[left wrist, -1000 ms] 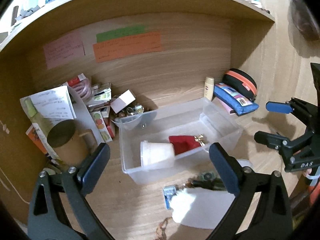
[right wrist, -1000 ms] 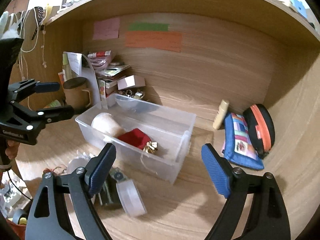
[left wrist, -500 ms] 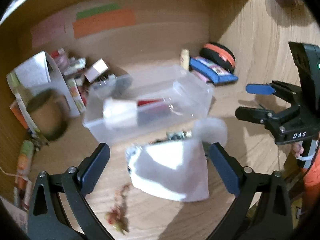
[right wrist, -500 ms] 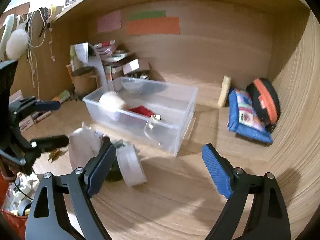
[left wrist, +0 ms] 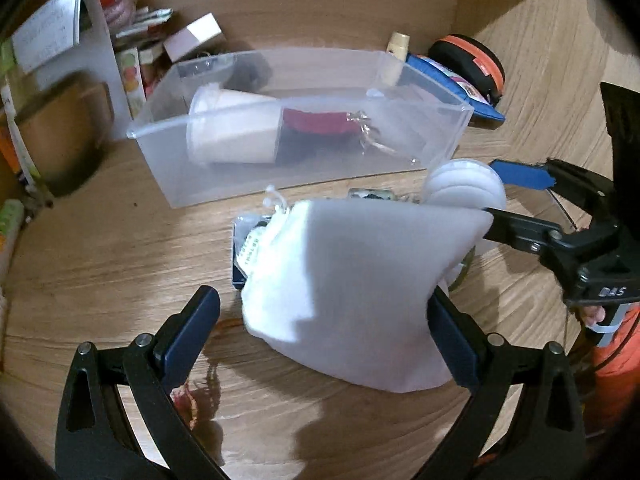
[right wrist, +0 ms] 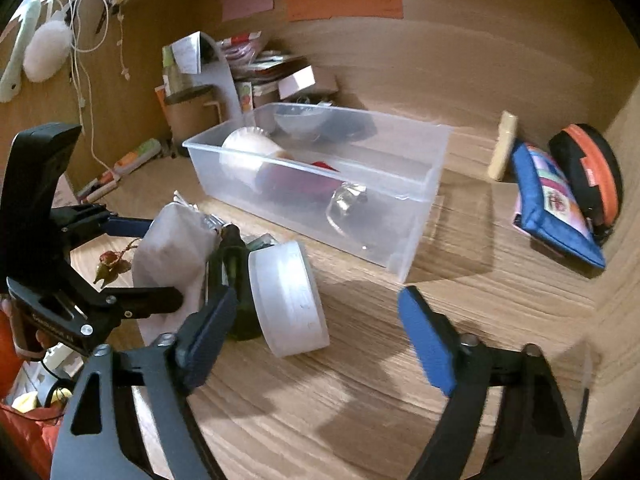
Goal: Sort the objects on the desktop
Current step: 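Grasp the white drawstring cloth bag with the left tool while the right tool grasps the white tape roll, then lift the white cloth bag with the left tool toward the clear box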
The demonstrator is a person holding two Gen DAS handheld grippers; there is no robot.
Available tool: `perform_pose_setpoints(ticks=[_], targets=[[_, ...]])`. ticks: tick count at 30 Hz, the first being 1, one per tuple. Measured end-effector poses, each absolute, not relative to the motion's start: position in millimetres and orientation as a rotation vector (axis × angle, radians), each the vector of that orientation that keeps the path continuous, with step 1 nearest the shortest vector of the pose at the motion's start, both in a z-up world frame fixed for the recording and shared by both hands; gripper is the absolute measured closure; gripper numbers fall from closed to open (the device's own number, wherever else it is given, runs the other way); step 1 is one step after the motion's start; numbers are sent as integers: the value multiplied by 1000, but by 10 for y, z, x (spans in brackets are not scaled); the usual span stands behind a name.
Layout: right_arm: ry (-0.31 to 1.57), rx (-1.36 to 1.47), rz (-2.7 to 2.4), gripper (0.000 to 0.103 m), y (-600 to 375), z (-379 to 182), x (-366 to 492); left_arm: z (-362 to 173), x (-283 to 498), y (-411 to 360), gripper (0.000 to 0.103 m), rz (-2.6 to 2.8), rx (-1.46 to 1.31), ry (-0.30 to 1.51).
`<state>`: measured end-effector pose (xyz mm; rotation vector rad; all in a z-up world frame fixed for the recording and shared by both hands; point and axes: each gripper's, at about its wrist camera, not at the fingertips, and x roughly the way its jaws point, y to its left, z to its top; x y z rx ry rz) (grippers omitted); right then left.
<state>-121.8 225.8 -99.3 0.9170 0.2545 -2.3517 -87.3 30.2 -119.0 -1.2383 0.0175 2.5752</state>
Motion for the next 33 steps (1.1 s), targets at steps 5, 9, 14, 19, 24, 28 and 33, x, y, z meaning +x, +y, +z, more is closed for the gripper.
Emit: perform_pose_setpoints(ticks=[5,9,14,19,24,28,33], targets=[[250,930,-2331,50,2224,-1024,-1307,-1236,-950,335,2,2560,-1252,11],[239,971,-2306,62,2213,-1081,-1381,-1242,-957,355,2,2565,-1253,16],[230,1009,-2273,75,2189,-1132,-1419,-1232,-968,400,18,2542,-1244,15],[195,988,-2305,76,2247,-1098,-1405,-1217,-958,409,26,2566,-1222,16],[128,960,-2333,76,2352,-1009,-1368,-1201,-914,317,29,2634,-1198,-34],[112,954,-2357,76,2403,-961,-1350,-1157,-892,246,30,2679,-1177,-57],[77,930,-2375,76,2449,-866,-1329,-1044,-875,176,30,2701,-1130,-122]])
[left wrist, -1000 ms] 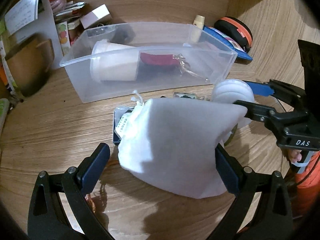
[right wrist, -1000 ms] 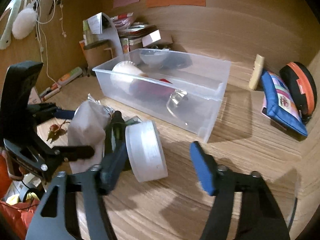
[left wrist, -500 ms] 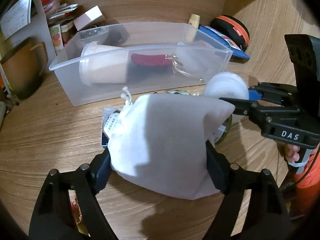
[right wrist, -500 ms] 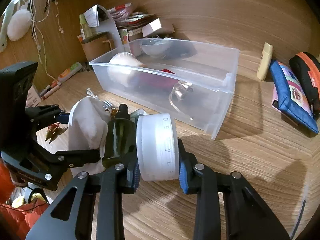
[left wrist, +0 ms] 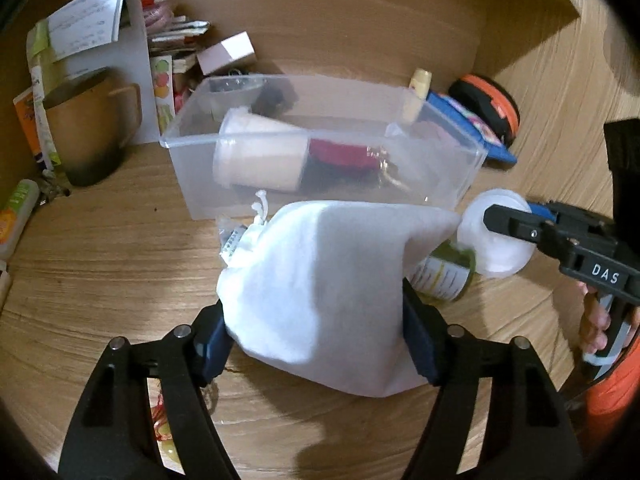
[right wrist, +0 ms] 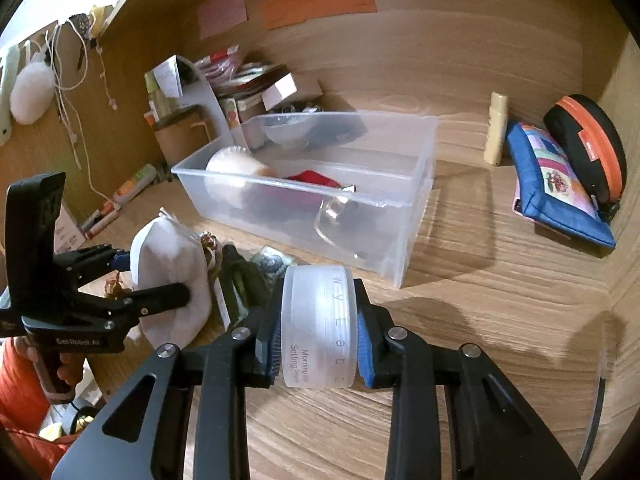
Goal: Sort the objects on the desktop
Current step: 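Lift the white cloth bag with the left tool toward the clear box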
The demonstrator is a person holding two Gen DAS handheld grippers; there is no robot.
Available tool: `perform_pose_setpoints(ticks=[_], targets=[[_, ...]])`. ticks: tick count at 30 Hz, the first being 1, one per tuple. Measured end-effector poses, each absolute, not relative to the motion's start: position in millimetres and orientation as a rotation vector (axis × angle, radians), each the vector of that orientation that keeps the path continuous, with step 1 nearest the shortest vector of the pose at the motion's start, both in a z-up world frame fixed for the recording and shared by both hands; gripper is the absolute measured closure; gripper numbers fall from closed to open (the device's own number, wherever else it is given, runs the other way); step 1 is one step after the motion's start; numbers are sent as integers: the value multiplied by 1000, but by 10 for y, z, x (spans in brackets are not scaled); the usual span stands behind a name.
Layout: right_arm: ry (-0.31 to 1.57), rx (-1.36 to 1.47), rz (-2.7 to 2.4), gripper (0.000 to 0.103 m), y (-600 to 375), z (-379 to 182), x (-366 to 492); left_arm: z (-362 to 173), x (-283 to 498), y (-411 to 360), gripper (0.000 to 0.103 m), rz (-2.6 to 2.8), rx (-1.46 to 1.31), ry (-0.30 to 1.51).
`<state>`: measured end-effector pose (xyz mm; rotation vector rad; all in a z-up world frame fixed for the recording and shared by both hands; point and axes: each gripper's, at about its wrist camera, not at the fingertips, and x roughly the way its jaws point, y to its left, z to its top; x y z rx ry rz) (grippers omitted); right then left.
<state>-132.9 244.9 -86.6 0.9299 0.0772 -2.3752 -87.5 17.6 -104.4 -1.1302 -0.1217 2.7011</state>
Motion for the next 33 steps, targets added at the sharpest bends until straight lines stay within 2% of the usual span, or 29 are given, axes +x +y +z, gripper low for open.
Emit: perform_pose_setpoints(ticks=[16,17,18,20,24,26,28,33], targets=[[44,828,-2433,76,2525,-491,-1215,-563,-680,-54,31,2796,-950,-122],[45,822,-2437,76,2518,-469,-1213,-527,-678,-77,47,2806,-935,-122],[44,818,-2439,76,2514,-451,-1215,-505,-690,-92,52,2796,-944,-122],[45,808,-2440,76,2495,-412,-1221,-470,-726,-150,56,2765,-957,-165],[53,788,-2440,76,2431,-355,-1225,-481,-794,-170,61,2775,-971,-133],[58,788,-2437,76,2396,-351,-1234,-500,-808,-172,81,2751,-975,-144],[56,791,-2432,76,2366,-352,-1245,-496,-811,-183,90,2718,-966,-163],[67,803,-2421,76,2308,-362,-1265,-506,-807,-176,90,2720,-982,-126]])
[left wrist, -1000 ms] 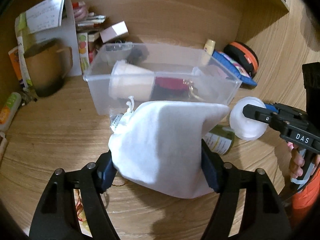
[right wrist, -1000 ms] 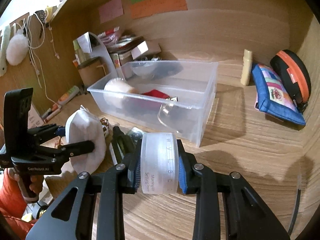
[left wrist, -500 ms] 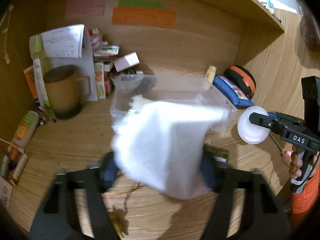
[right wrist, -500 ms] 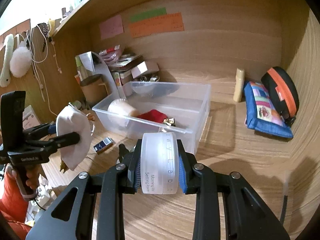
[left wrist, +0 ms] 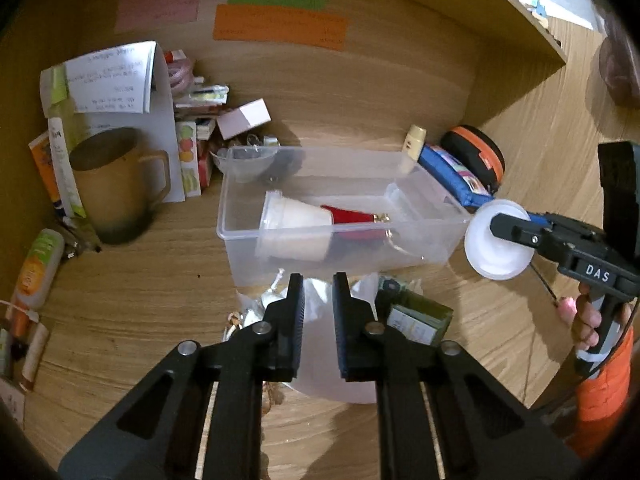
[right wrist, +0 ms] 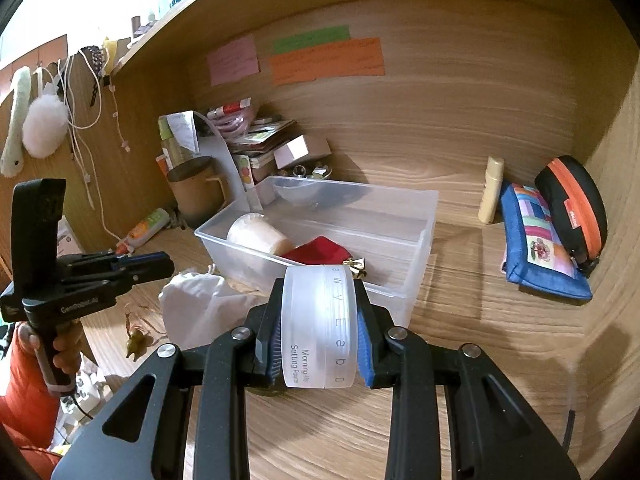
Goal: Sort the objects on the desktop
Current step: 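Lift the white cloth bag with the left tool toward the clear box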
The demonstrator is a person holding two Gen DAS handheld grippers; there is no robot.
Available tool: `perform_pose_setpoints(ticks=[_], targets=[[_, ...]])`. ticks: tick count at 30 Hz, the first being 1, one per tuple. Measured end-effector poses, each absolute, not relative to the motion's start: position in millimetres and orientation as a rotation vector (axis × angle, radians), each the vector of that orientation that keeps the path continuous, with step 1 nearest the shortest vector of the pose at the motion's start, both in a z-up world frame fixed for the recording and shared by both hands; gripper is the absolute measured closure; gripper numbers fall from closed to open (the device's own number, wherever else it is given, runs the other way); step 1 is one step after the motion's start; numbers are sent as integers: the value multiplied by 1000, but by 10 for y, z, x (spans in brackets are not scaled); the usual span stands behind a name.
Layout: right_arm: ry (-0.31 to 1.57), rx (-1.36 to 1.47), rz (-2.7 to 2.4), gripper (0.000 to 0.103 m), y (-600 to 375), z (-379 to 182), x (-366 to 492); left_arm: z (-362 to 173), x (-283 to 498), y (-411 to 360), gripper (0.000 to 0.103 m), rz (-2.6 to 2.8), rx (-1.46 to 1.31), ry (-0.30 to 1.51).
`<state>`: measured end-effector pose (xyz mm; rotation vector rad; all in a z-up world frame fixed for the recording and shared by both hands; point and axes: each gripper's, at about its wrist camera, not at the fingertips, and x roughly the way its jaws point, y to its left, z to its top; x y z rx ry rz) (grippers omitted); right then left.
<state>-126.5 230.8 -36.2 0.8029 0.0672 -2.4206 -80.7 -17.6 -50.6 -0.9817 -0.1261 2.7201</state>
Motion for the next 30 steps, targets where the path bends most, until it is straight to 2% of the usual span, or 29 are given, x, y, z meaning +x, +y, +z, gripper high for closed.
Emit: perform_pose_setpoints(ticks=[1,3,5,7,11,15,22,27,28,29,30], targets=[[70,805,-2416,76,2293,-365,-1263,-516,-804,-181,87,2721,-985,-123],[78,807,-2415,76,2276,-368,-1256,-553,-791,-191,71,2724,-1003,-97],[82,807,-2421,76,2265,-362,-1264,-593,-777,-197,27,2725,-1011,-87],[78,805,-2422,76,2263,-347,-1282,-637,-739,-192,14,2721,-1000,-61],[77,803,-2421,76,2232,-333,-1309,-816,-795,-89,9,2682,-1085,53],[86,800,-2419,76,2166,-318,-1335,-1039,-952,0,9,2638,-1220,124],[92,796,-2409,76,2077,-305,-1374,-1157,-1139,48,2,2588,-1284,108],[103,801,-2403,76,2024,-315,-1412,-1255,-1244,65,2,2563,-1315,79],[105,800,-2406,76,2015,-310,-1421,-1272,-1244,79,5,2571,-1304,97],[107,798,-2408,76,2006,-300,-1435,-1277,-1227,106,14,2581,-1289,128],[106,796,-2410,76,2000,-291,-1445,-1264,-1194,134,19,2586,-1263,148]])
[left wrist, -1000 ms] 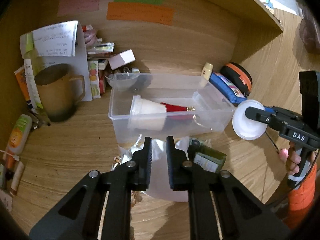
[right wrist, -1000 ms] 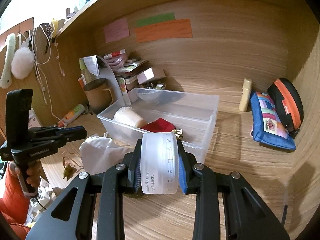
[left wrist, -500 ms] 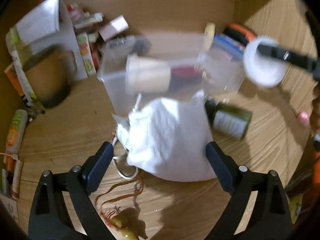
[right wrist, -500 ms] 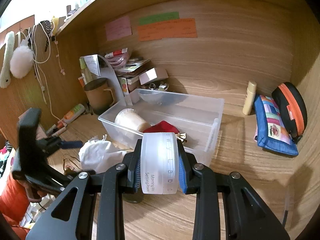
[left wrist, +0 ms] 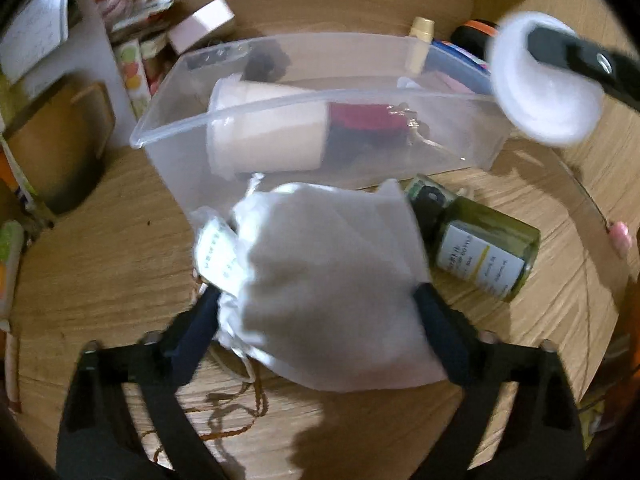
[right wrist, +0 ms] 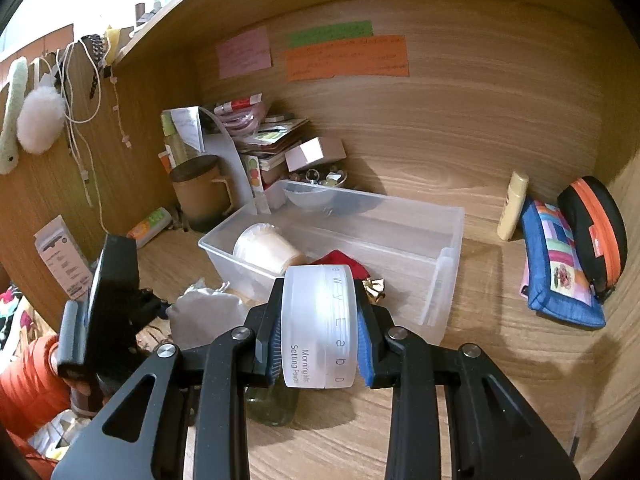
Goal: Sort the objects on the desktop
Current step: 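Lift the white cloth bag with the left tool toward the clear box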
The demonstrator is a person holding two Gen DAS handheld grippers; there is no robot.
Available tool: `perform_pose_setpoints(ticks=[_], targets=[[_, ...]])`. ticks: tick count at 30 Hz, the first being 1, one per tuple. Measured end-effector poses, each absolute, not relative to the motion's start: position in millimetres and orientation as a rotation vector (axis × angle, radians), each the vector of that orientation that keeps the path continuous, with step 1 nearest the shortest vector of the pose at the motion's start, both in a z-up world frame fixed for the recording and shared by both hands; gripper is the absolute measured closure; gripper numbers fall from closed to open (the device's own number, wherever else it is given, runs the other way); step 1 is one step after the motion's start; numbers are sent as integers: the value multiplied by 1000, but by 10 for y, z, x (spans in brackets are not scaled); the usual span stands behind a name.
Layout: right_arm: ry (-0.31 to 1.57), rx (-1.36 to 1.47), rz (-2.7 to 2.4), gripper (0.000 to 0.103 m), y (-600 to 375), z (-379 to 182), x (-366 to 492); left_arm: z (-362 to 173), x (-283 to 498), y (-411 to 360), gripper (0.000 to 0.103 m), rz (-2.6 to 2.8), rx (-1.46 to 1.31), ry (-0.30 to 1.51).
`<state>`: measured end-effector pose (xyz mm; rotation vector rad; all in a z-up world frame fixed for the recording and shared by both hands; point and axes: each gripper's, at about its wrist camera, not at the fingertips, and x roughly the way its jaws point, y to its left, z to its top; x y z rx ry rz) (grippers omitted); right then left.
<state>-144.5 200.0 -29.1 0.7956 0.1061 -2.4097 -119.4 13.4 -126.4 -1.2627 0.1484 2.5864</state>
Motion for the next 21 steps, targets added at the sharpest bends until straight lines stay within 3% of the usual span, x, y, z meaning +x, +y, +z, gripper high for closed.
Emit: perform_pose_setpoints(ticks=[2,10,21], targets=[[103,784,-2415,76,1987,-251,-1479,-1252,-1136,186,32,2604,-1224,193],[114,758,-2437,76,1881,-133,-1645,-1207,-993,85,54,2658,-1132,129],[127,823,-2425,76,1708,-254,-1942,-992,-913,-87,69,2678,-1055,49]])
